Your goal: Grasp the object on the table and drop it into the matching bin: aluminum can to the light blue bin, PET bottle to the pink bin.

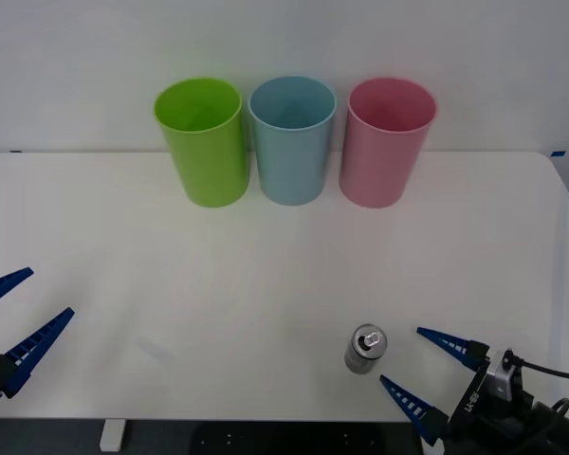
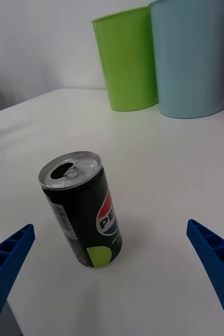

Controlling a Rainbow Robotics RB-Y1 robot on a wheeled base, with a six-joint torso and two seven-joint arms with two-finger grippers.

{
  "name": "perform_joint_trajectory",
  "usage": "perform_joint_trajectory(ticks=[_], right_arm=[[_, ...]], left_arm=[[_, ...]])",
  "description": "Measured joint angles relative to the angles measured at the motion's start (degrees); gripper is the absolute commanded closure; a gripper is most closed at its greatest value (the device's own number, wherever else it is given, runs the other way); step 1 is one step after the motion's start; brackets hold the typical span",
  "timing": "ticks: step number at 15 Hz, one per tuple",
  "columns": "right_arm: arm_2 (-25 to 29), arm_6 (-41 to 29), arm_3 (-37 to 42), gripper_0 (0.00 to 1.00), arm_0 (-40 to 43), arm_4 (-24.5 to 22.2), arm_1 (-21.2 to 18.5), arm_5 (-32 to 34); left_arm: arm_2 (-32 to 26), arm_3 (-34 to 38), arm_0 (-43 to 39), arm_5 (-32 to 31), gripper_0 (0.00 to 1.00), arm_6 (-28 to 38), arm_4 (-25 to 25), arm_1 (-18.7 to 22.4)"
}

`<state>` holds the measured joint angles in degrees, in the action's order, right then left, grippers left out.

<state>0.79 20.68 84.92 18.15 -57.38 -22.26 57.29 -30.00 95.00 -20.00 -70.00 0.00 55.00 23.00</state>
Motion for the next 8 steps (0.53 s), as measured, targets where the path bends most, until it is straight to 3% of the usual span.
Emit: perform_joint_trajectory(ticks=[8], right_arm=[[-5.5,0.3,0.0,0.0,-1.9,-1.1,1.6,-5.4]], left_arm=[[0.0,0.0,0.0,0.0,0.0,0.0,0.0,0.0]])
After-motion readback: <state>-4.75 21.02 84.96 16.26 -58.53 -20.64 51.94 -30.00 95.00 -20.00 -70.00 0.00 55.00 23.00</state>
